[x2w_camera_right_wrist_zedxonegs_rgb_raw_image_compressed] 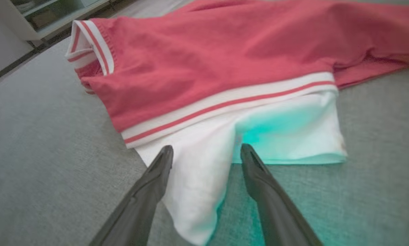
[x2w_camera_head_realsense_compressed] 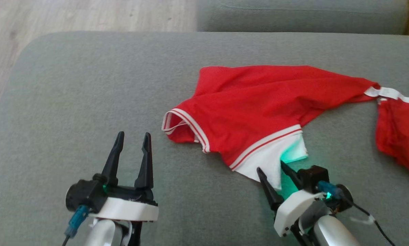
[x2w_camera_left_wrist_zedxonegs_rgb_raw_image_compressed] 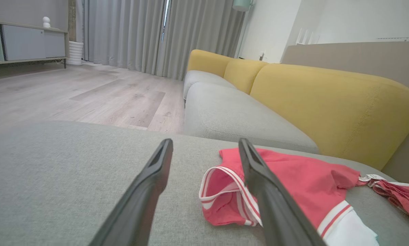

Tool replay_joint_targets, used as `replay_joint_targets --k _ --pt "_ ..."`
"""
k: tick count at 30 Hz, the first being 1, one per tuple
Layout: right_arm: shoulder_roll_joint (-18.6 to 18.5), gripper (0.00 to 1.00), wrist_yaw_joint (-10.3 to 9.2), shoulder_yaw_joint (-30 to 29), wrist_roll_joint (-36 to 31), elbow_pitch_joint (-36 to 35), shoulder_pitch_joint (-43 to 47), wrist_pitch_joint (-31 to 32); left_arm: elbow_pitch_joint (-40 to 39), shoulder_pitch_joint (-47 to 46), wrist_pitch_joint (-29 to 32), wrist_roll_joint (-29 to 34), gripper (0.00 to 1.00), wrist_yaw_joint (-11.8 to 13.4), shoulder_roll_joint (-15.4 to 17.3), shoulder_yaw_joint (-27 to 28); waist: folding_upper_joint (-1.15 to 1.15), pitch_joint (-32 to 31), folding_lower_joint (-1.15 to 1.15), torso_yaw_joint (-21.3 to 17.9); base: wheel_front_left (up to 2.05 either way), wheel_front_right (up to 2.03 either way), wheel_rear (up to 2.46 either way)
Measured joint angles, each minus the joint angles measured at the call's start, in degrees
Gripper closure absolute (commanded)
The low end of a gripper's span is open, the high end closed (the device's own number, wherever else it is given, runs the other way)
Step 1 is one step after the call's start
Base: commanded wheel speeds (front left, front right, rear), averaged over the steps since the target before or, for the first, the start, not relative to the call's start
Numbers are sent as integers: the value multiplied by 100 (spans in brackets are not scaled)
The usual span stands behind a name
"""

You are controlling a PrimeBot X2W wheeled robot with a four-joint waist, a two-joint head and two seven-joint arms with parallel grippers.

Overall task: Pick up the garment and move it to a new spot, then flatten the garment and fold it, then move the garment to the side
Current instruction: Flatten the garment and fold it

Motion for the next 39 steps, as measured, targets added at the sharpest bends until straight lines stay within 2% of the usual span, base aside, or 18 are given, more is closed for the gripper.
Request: replay_joint_targets --k 4,5,6,7,10,15,19,24,29,35,39 --pt "-1 0 0 116 314 537 -241 201 15 0 0 0 0 1 0 -43 0 29 0 152 0 0 0" --pt "-1 7 0 164 390 627 -310 203 15 0 0 0 0 1 0 -43 0 33 0 172 0 0 0" --pt "-2 76 0 226 449 705 -389 207 15 0 0 0 0 1 0 -43 0 32 0 184 0 0 0" --pt "-3 100 0 263 520 782 -468 207 15 0 0 0 0 1 0 -43 0 26 0 188 0 0 0" --pt "-8 100 0 366 666 976 -641 154 20 2 0 0 0 3 0 -37 0 -21 0 168 0 0 0" --pt "-8 100 0 378 870 957 -647 -430 22 7 0 1 0 7 0 14 0 -154 0 66 0 0 0" --pt "-7 100 0 214 904 656 -672 -888 20 21 0 1 0 13 0 70 0 -269 0 -36 0 0 0" --pt "-8 100 0 -148 876 19 -753 -1120 5 60 0 1 0 52 0 90 0 -396 -1 -146 0 0 0" --pt "-9 100 0 -368 755 -620 -728 -1149 -22 159 0 0 0 54 0 92 0 -389 -1 -176 0 0 0" --pt "-9 100 0 -672 291 -1183 -787 -1095 -74 137 0 -31 0 55 0 45 0 -288 -1 -19 0 0 0" --pt "-12 100 0 -916 -93 -1249 -1399 -771 -85 120 0 -130 0 59 0 -90 0 -199 0 200 0 0 0"
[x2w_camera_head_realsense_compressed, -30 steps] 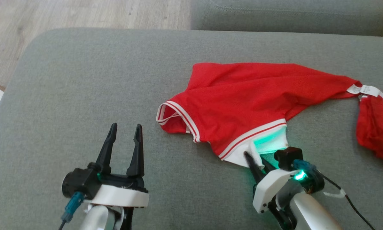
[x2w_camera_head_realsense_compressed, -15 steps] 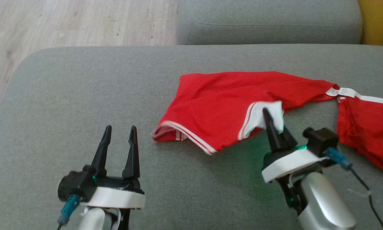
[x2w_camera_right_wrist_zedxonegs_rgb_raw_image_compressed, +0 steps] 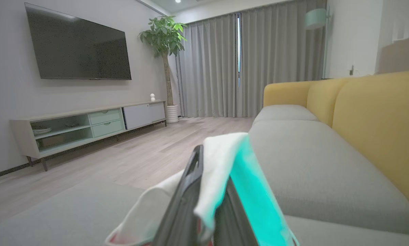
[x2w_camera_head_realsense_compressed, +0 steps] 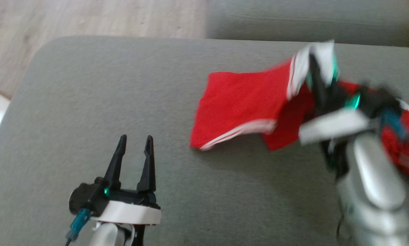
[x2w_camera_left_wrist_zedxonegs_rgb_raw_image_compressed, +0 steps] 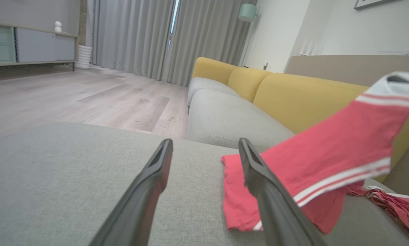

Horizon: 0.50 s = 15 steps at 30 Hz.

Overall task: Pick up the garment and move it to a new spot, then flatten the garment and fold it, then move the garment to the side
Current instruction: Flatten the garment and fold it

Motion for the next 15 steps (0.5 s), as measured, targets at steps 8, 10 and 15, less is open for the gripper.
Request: replay_joint_targets --k 8,10,15 --pt "-625 100 0 -1 -804 1847 -2876 738 42 -431 0 -271 0 27 -3 -537 0 236 0 921 0 0 0" --pt "-726 0 0 16 -1077 3152 -3584 795 83 -471 0 -342 0 57 -7 -644 0 315 1 1286 0 0 0" --pt "-709 0 0 55 -1260 4485 -4056 544 94 -458 0 -415 0 164 -7 -735 0 375 1 1765 0 0 0"
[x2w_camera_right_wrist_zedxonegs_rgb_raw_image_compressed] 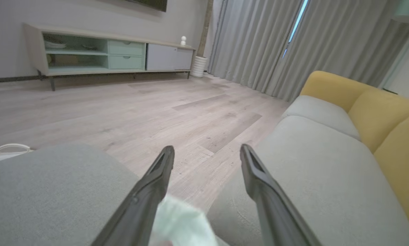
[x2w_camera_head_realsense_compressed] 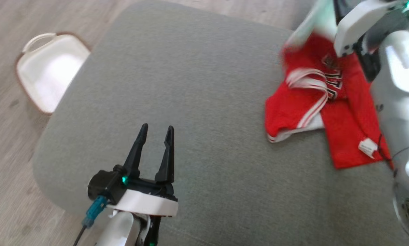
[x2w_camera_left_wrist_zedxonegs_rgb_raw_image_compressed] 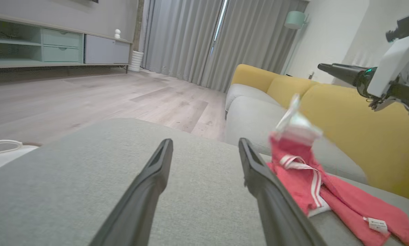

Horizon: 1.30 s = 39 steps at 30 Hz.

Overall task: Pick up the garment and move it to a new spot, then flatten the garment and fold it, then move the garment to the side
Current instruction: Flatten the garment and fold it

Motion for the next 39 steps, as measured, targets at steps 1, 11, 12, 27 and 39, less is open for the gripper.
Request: replay_joint_targets --k 1,11,12,27,39 --pt "27 0 0 41 -51 176 -15 -58 0 6 0 0 0 2 2 15 0 -6 0 35 0 0 0" --pt "213 0 0 119 -8 848 20 -883 -27 19 0 135 0 32 0 213 0 -155 -1 -447 0 0 0" --pt "246 0 0 167 -1 803 41 -929 -31 19 0 164 0 30 0 237 0 -173 -1 -536 0 0 0" --pt "504 0 0 -131 527 -2470 3678 -1012 -115 390 0 288 0 -19 1 587 0 -598 -2 -2095 0 0 0" --pt "697 0 0 -456 939 -4315 5931 -1013 -148 489 0 309 0 -65 1 634 0 -725 -2 -2916 0 0 0"
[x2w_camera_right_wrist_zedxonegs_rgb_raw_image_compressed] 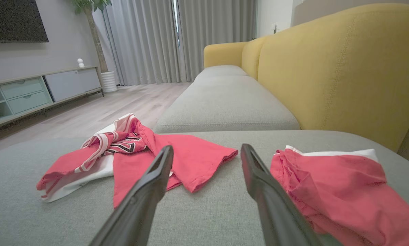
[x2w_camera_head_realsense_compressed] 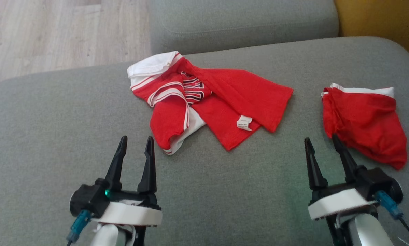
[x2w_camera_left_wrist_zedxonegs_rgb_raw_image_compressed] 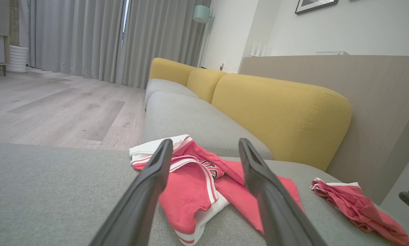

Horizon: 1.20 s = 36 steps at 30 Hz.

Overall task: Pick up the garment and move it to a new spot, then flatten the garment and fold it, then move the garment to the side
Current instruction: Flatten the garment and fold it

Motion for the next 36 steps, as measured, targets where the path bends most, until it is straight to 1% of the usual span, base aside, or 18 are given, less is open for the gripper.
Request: replay_joint_targets --k 7,12,15,18,20,25,28,33,35,36 --pt "31 0 0 74 -1 -220 -57 1 157 -43 0 137 0 -12 1 -43 0 189 1 -144 0 0 0" --pt "31 0 0 69 37 -323 -63 0 744 -298 1 304 0 4 0 -233 0 355 1 -250 0 0 0" --pt "31 0 0 99 43 -342 -100 0 1173 -512 34 365 0 108 -1 -325 0 450 1 -314 0 0 0" --pt "31 0 0 142 78 -347 -187 0 1594 -737 213 427 0 202 -3 -393 0 537 2 -388 0 0 0" --pt "31 0 0 188 100 -353 -224 0 1879 -874 358 469 0 313 -3 -426 0 589 1 -446 0 0 0" --pt "31 0 0 281 142 -383 -307 0 2464 -1204 481 478 0 595 0 -261 0 732 1 -617 0 0 0" --pt "31 0 0 313 143 -396 -311 0 2688 -1379 483 477 0 656 16 -221 0 795 2 -694 0 0 0" --pt "31 0 0 300 192 -441 -327 0 3059 -1700 421 378 0 641 18 -140 0 930 2 -845 0 0 0" --pt "31 0 0 300 192 -441 -333 0 3183 -1777 398 347 0 564 16 -141 0 951 2 -862 0 0 0" --pt "31 0 0 302 192 -441 -337 0 3223 -1801 360 334 83 542 16 -140 0 949 2 -860 0 0 0"
